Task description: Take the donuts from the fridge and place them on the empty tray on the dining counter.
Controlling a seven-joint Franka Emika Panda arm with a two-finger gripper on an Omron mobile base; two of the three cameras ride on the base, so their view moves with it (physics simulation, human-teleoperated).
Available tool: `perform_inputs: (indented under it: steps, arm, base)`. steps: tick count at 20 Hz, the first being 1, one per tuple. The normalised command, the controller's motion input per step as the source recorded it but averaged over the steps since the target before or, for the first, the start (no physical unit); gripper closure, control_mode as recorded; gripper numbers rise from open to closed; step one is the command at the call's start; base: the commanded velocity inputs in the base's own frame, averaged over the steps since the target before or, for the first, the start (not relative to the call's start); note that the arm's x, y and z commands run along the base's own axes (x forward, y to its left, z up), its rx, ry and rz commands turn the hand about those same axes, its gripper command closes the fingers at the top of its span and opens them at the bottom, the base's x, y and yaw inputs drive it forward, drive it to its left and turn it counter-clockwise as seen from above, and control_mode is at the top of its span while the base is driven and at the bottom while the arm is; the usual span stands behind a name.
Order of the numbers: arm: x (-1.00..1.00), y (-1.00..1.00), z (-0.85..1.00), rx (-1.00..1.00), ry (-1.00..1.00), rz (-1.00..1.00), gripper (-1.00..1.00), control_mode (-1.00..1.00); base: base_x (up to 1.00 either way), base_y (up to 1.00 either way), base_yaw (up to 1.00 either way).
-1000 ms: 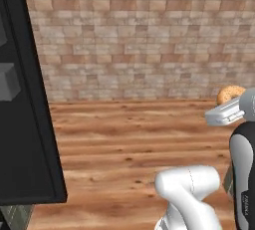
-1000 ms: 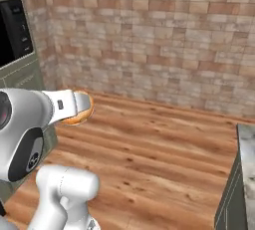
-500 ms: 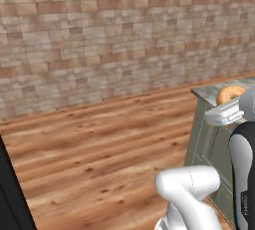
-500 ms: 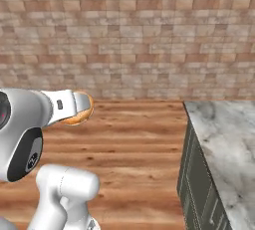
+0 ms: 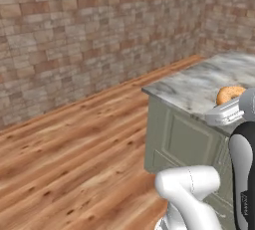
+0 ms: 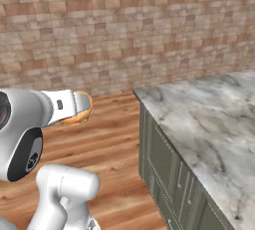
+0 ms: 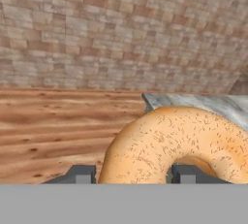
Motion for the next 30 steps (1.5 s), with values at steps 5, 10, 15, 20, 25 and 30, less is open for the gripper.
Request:
perform_inputs:
  steps: [5, 10, 15, 20, 25, 30]
  arm:
    - [0.0, 0.0, 0.0, 0.0, 0.0, 0.0, 1.0, 1.0]
    - [0.0, 0.0, 0.0, 0.0, 0.0, 0.0, 1.0, 1.0]
    - [0.0, 0.0, 0.0, 0.0, 0.0, 0.0, 1.0, 1.0]
    - [0.0, 0.0, 0.0, 0.0, 0.0, 0.0, 1.0, 1.0]
    - [0.0, 0.0, 0.0, 0.0, 0.0, 0.0, 1.0, 1.0]
    - [0.0, 0.0, 0.0, 0.0, 0.0, 0.0, 1.0, 1.0]
  base:
    - [-0.08, 0.12, -0.55]
    - [-0.06, 0.01, -0.55]
    - [-0.08, 0.0, -0.55]
    - [-0.09, -0.01, -0.52]
    - [-0.04, -0.08, -0.49]
    - [0.0, -0.11, -0.45]
